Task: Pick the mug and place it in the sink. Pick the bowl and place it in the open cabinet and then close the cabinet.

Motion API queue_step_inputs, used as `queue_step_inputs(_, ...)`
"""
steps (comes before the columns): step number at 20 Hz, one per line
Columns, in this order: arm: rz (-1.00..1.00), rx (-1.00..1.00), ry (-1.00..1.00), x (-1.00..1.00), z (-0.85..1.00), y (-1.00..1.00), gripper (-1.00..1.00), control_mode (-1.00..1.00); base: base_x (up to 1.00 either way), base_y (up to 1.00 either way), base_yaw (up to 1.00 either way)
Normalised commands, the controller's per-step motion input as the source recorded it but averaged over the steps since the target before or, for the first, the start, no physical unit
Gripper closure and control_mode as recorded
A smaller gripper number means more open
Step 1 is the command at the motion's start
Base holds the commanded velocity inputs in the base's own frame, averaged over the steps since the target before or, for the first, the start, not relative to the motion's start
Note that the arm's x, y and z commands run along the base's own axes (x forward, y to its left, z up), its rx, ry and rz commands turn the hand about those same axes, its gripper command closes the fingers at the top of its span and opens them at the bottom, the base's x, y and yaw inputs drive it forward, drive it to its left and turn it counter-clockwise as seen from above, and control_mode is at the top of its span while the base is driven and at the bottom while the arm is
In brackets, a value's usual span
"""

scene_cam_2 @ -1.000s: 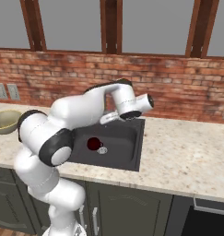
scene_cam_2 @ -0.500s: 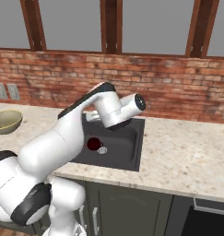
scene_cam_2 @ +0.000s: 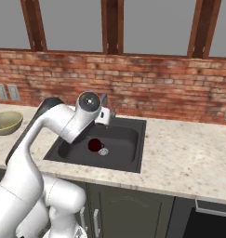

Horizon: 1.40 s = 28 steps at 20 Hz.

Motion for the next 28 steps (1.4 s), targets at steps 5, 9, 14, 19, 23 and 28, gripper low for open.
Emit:
queue_step_inputs(5, -0.23, -0.07, 0.04, -0.12, 0.4, 0.33, -1.0, -1.0, 0.0, 0.0, 0.0)
queue_step_inputs(9, -0.06, -0.08, 0.08, -0.04, 0.51, 0.07, -1.0, -1.0, 0.0, 0.0, 0.0)
queue_step_inputs(14, -0.02, -0.14, 0.15, -0.23, 0.62, 0.08, -1.0, -1.0, 0.0, 0.0, 0.0)
queue_step_inputs(19, 0.0, -0.14, 0.12, -0.45, 0.47, 0.09, -1.0, -1.0, 0.0, 0.0, 0.0)
queue_step_inputs(23, 0.0, -0.05, 0.04, -0.07, 0.04, 0.22, -1.0, 1.0, -0.07, 0.75, 0.0)
queue_step_inputs(28, 0.0, 0.0, 0.0, 0.0, 0.0, 0.0, -1.0, 1.0, 0.0, 1.0, 0.0)
